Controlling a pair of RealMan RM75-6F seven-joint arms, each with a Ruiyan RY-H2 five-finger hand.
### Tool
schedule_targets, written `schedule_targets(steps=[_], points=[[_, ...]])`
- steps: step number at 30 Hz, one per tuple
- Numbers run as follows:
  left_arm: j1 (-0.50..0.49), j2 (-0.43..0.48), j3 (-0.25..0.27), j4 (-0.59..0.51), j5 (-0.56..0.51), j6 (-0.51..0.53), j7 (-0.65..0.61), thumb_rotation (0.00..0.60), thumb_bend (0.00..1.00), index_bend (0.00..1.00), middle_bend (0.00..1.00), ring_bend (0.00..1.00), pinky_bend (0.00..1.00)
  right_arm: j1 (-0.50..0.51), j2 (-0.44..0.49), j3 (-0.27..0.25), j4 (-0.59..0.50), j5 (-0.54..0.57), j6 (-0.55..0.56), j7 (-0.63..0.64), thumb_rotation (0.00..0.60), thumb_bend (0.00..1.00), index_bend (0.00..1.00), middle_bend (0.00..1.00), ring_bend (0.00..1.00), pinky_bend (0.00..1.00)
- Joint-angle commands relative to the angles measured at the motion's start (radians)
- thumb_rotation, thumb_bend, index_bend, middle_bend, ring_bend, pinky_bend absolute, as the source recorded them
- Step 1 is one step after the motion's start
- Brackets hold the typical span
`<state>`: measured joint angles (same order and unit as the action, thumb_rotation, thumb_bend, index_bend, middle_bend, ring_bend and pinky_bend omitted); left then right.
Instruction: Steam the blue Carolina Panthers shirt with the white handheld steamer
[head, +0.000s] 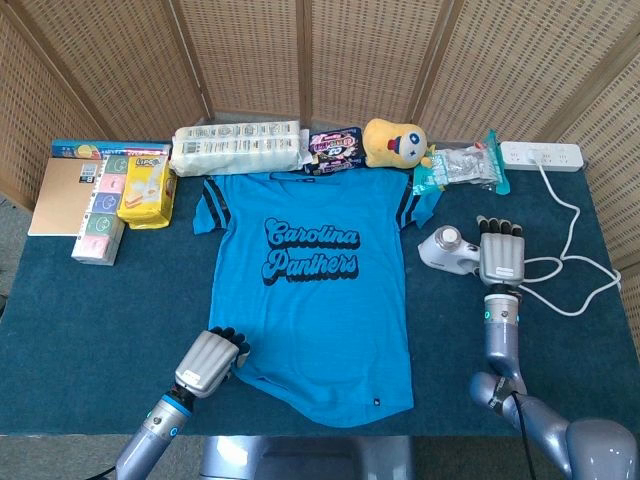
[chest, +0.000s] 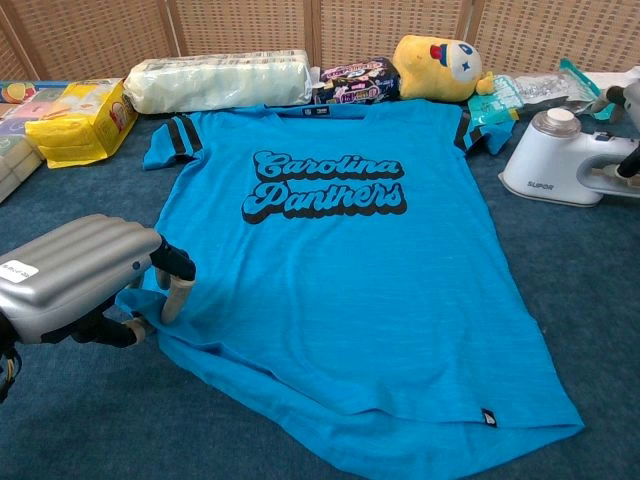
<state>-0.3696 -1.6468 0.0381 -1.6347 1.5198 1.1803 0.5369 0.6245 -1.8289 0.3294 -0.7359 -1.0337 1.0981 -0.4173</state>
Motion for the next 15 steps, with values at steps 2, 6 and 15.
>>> schedule_targets(steps=[2,6,15], points=[[-0.001,-0.002,0.000,0.004,-0.004,-0.001,-0.002,0.600,0.48,0.66,0.53,0.44,0.50,0.018,-0.030,0.004,0.049,-0.004,-0.017,0.009,0.599,0.36,0.22,0.29,0.24,0.21],[-0.001,-0.002,0.003,0.010,-0.009,-0.004,-0.004,0.600,0.48,0.66,0.53,0.44,0.50,0.037,-0.058,0.008,0.094,-0.013,-0.023,0.021,0.599,0.38,0.26,0.31,0.26,0.22],[0.001,-0.004,0.004,0.017,-0.016,-0.001,-0.011,0.600,0.48,0.66,0.53,0.44,0.50,0.066,-0.090,0.025,0.171,-0.021,-0.040,0.051,0.600,0.41,0.44,0.46,0.44,0.34]])
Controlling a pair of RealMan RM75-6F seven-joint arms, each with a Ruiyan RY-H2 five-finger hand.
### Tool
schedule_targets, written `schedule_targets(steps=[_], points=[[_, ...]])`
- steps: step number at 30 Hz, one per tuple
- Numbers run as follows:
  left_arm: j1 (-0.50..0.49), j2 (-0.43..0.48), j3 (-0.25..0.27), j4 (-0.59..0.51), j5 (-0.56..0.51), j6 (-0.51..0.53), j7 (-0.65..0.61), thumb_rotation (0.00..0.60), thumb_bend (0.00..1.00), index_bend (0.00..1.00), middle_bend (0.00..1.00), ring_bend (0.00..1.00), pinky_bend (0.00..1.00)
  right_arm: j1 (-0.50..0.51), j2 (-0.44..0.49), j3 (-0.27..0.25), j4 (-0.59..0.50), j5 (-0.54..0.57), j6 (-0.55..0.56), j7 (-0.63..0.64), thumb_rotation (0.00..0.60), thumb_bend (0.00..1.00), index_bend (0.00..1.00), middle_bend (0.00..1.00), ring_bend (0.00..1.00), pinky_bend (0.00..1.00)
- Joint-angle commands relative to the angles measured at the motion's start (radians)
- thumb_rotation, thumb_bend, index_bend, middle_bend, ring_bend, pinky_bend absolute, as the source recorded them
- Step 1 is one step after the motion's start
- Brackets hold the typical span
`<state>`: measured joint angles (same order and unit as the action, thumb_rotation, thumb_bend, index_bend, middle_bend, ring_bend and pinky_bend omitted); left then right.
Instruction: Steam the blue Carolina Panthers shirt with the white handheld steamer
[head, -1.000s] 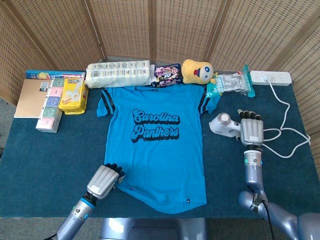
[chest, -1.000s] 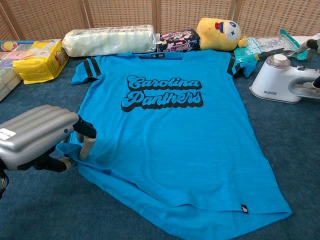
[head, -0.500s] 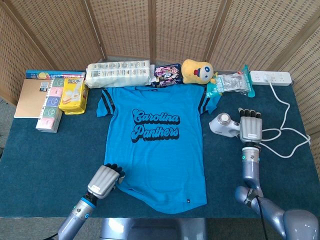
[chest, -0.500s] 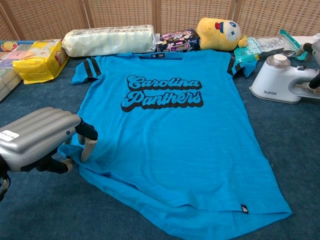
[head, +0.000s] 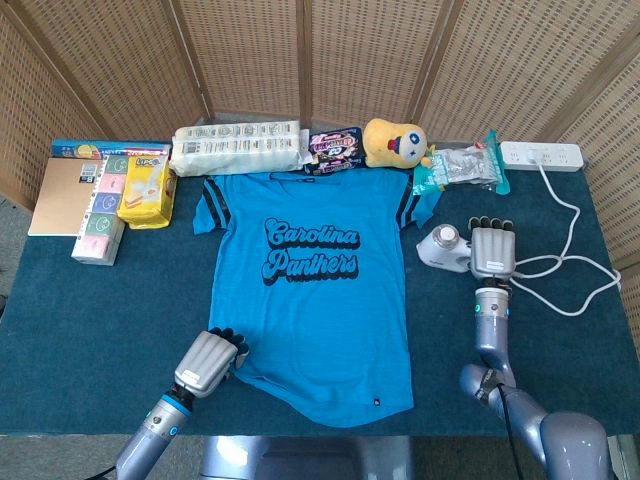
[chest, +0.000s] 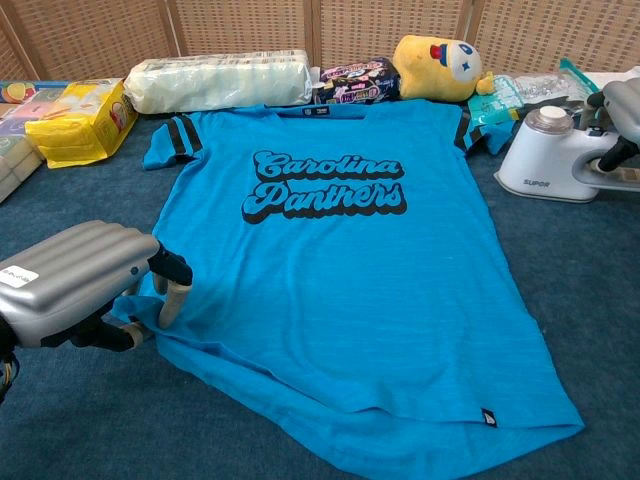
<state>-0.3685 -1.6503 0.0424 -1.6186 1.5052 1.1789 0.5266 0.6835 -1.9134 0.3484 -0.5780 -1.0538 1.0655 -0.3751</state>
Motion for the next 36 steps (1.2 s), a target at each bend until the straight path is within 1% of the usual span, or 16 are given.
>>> schedule_targets(steps=[1,4,6,9,14,19,25,29,32,36], points=[[0.001,-0.001,0.000,0.002,-0.003,0.000,-0.002,0.600,0.48,0.66,0.53,0.44,0.50,0.009,-0.006,0.006,0.018,-0.003,-0.012,0.013,0.599,0.41,0.46,0.47,0.46,0.36],[0.001,-0.003,0.000,0.005,-0.006,0.001,-0.005,0.600,0.47,0.66,0.53,0.44,0.50,0.014,-0.008,0.014,0.031,0.000,-0.028,0.028,0.600,0.41,0.51,0.54,0.54,0.47],[0.002,-0.004,0.000,0.005,-0.007,0.002,-0.006,0.600,0.48,0.66,0.53,0.44,0.50,0.016,-0.008,0.019,0.035,0.002,-0.036,0.042,0.597,0.41,0.55,0.58,0.60,0.57],[0.002,-0.006,0.000,0.008,-0.009,0.001,-0.006,0.600,0.48,0.66,0.53,0.44,0.50,0.019,-0.007,0.022,0.049,-0.003,-0.046,0.067,0.598,0.41,0.58,0.61,0.65,0.63],[0.000,-0.007,0.000,0.008,-0.015,-0.003,-0.001,0.600,0.48,0.66,0.53,0.44,0.49,0.024,-0.012,0.024,0.073,-0.005,-0.071,0.088,0.600,0.40,0.62,0.66,0.70,0.65],[0.000,-0.007,0.000,0.006,-0.017,0.001,0.001,0.600,0.48,0.66,0.53,0.44,0.49,0.027,-0.018,0.028,0.087,-0.004,-0.090,0.106,0.600,0.40,0.65,0.68,0.71,0.67],[0.002,-0.004,-0.001,0.007,-0.020,0.006,0.000,0.600,0.47,0.66,0.53,0.44,0.49,0.022,-0.007,0.039,0.059,-0.012,-0.073,0.166,0.600,0.40,0.68,0.70,0.73,0.70],[0.002,-0.004,0.000,0.009,-0.020,0.007,-0.002,0.600,0.48,0.66,0.53,0.44,0.49,0.010,0.016,0.055,0.001,-0.014,-0.046,0.220,0.600,0.40,0.68,0.71,0.74,0.71],[0.002,-0.003,0.000,0.009,-0.019,0.009,-0.002,0.600,0.48,0.66,0.53,0.44,0.49,-0.004,0.040,0.057,-0.050,-0.016,-0.028,0.231,0.600,0.39,0.68,0.71,0.75,0.71],[0.002,0.002,-0.001,0.006,-0.017,0.012,0.003,0.600,0.48,0.66,0.53,0.44,0.49,-0.031,0.083,0.060,-0.164,-0.020,0.007,0.235,0.600,0.39,0.68,0.71,0.75,0.71]])
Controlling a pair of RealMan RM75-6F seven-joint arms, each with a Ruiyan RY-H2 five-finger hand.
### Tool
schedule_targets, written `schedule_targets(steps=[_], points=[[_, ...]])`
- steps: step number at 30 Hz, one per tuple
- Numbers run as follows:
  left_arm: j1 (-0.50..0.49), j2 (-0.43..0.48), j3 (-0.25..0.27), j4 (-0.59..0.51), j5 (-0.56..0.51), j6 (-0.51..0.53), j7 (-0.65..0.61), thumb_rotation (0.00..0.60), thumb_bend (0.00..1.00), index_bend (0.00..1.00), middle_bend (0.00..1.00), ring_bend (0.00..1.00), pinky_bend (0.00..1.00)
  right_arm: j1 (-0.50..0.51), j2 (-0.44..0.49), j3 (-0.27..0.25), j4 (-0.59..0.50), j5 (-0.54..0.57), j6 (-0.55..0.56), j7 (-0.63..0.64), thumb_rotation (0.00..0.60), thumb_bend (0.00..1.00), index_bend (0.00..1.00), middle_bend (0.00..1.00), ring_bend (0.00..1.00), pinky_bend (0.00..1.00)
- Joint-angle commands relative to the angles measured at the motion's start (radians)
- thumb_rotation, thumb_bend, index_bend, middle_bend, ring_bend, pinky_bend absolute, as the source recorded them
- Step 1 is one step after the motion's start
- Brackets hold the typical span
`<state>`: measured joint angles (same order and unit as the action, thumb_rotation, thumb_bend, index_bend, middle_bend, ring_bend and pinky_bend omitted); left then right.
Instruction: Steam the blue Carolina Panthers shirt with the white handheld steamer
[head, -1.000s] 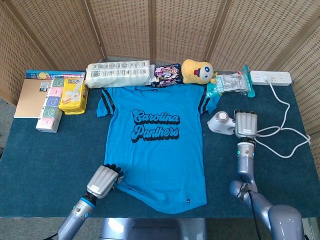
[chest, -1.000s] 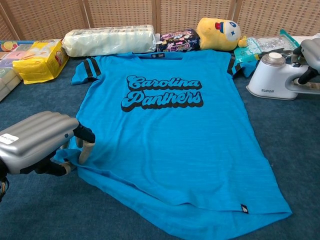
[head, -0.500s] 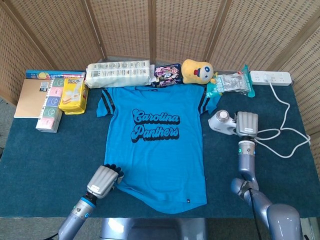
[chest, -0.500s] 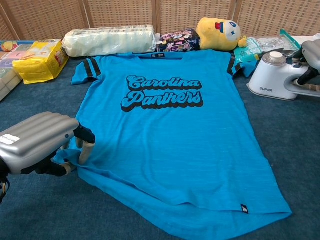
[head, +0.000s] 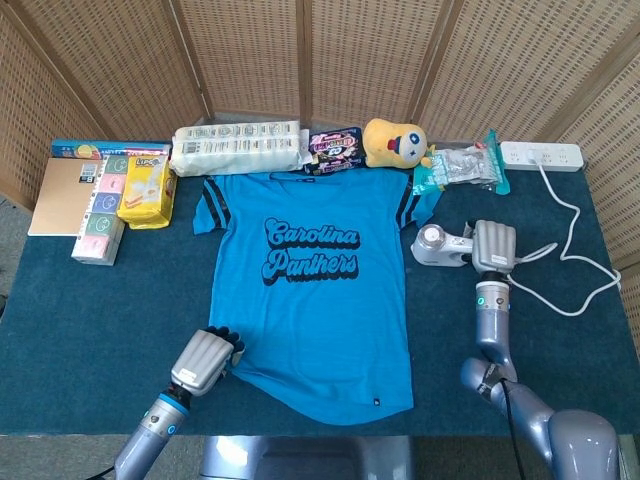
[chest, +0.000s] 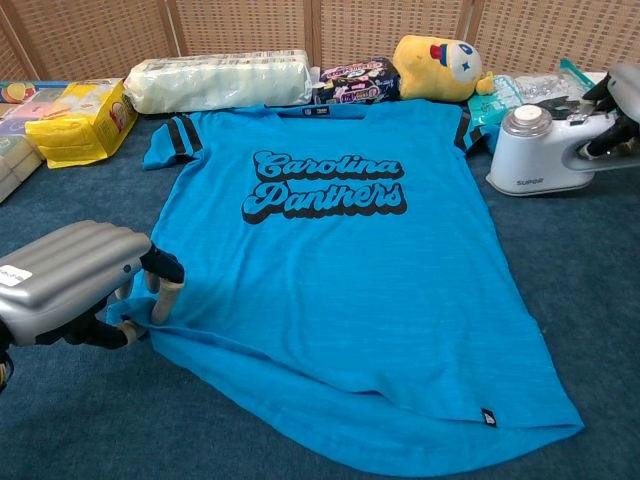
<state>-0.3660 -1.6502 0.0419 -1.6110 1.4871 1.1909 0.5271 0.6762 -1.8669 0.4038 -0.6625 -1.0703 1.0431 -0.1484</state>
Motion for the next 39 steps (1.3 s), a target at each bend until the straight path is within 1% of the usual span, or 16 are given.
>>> schedule_targets(steps=[1,5,9,13,19,24,29,39], points=[[-0.001,0.003,0.000,-0.003,0.001,0.001,0.004,0.600,0.48,0.66,0.53,0.44,0.49,-0.030,0.047,0.006,-0.109,0.000,0.033,0.004,0.600,0.39,0.68,0.71,0.75,0.71],[0.000,0.007,0.001,-0.011,0.006,0.006,0.009,0.600,0.47,0.66,0.53,0.44,0.49,-0.055,0.096,0.015,-0.245,0.025,0.048,-0.030,0.600,0.38,0.68,0.71,0.75,0.72],[0.000,0.010,0.002,-0.016,0.007,0.008,0.013,0.600,0.48,0.66,0.53,0.44,0.49,-0.071,0.138,0.044,-0.376,0.078,0.054,-0.065,0.600,0.38,0.68,0.71,0.75,0.72],[0.000,0.011,0.003,-0.018,0.008,0.008,0.014,0.600,0.48,0.66,0.53,0.44,0.49,-0.077,0.162,0.061,-0.452,0.117,0.061,-0.097,0.600,0.38,0.68,0.71,0.75,0.72],[0.000,0.015,0.005,-0.021,0.013,0.011,0.013,0.600,0.48,0.66,0.53,0.44,0.49,-0.085,0.183,0.065,-0.554,0.163,0.080,-0.146,0.600,0.38,0.68,0.71,0.75,0.72],[-0.001,0.022,0.005,-0.024,0.021,0.015,0.013,0.600,0.48,0.66,0.53,0.44,0.49,-0.098,0.190,0.045,-0.642,0.185,0.095,-0.175,0.600,0.37,0.68,0.70,0.75,0.72],[-0.002,0.028,0.004,-0.026,0.026,0.017,0.013,0.600,0.47,0.66,0.53,0.44,0.49,-0.103,0.179,0.015,-0.703,0.184,0.118,-0.196,0.600,0.37,0.68,0.70,0.75,0.72],[-0.007,0.027,0.006,-0.023,0.027,0.006,0.010,0.600,0.48,0.66,0.53,0.44,0.49,-0.097,0.122,-0.057,-0.723,0.138,0.176,-0.256,0.600,0.37,0.68,0.70,0.75,0.72]])
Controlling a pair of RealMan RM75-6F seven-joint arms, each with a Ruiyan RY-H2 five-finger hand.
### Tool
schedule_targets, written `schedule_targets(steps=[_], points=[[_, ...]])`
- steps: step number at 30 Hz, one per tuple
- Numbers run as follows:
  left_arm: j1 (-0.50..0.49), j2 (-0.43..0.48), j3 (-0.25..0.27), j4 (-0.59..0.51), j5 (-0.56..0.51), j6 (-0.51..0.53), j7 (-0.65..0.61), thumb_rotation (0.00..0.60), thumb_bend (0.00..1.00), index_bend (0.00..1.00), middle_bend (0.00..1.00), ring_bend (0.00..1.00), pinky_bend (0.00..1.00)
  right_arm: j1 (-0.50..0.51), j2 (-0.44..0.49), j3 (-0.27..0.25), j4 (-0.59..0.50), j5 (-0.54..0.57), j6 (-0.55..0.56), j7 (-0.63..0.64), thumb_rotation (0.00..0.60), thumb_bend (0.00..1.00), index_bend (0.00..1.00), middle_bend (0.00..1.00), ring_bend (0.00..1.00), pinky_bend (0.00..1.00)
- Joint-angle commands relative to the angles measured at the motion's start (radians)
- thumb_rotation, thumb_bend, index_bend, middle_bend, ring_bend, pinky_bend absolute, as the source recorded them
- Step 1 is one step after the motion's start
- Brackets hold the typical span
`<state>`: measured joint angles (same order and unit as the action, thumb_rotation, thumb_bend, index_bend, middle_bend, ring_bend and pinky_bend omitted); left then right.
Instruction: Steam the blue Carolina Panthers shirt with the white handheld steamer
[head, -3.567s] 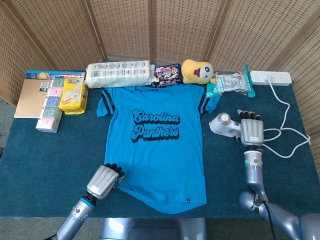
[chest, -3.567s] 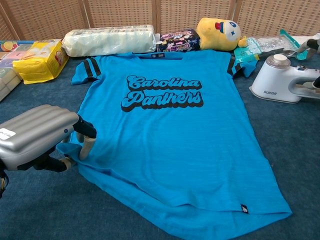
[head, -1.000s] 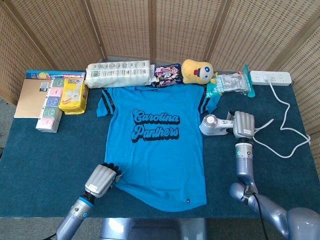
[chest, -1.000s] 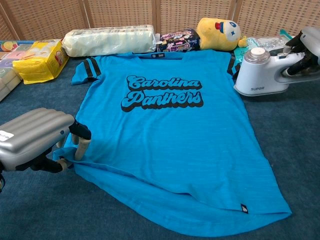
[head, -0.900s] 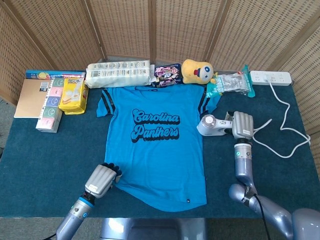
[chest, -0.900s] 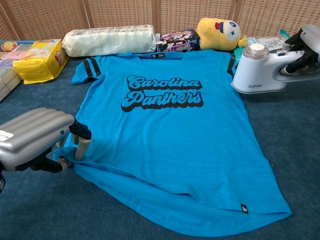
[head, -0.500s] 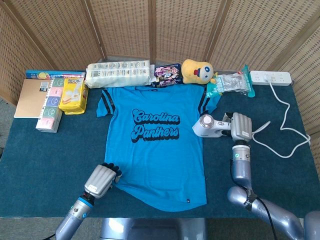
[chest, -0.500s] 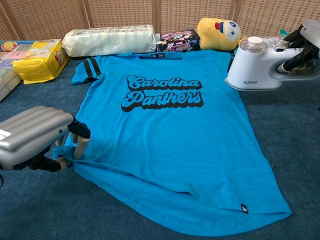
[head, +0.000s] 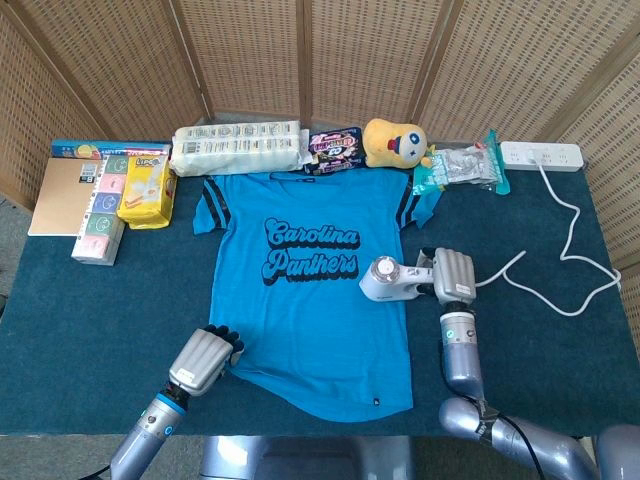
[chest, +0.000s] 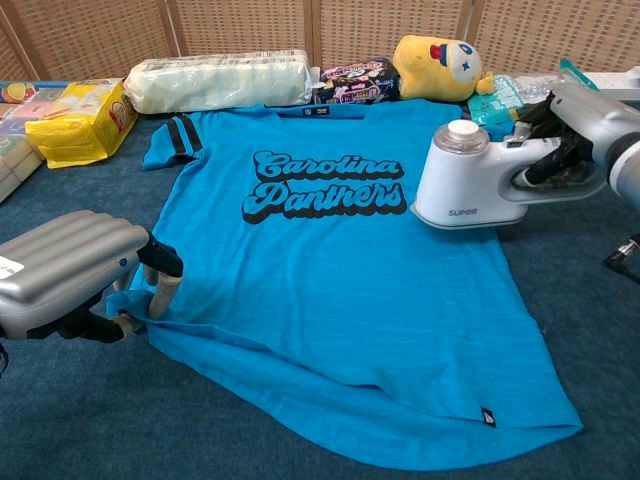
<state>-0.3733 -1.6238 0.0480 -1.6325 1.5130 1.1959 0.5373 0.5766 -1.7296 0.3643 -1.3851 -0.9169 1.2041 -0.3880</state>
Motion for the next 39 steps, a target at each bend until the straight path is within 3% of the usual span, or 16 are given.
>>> schedule_targets(steps=[1,22,39], points=[[0.000,0.002,-0.001,-0.002,0.002,0.003,-0.001,0.600,0.48,0.66,0.53,0.44,0.49,0.003,-0.022,-0.024,0.002,-0.022,0.023,-0.024,0.600,0.37,0.68,0.70,0.75,0.72],[0.005,0.003,0.002,-0.006,0.010,0.012,-0.014,0.600,0.48,0.66,0.53,0.44,0.49,0.038,-0.156,-0.082,0.056,-0.056,0.073,-0.162,0.600,0.37,0.68,0.70,0.74,0.71],[0.009,-0.002,0.008,0.005,0.026,0.018,-0.034,0.600,0.48,0.66,0.53,0.44,0.49,0.066,-0.242,-0.106,0.028,-0.095,0.088,-0.264,0.600,0.37,0.68,0.70,0.74,0.71]])
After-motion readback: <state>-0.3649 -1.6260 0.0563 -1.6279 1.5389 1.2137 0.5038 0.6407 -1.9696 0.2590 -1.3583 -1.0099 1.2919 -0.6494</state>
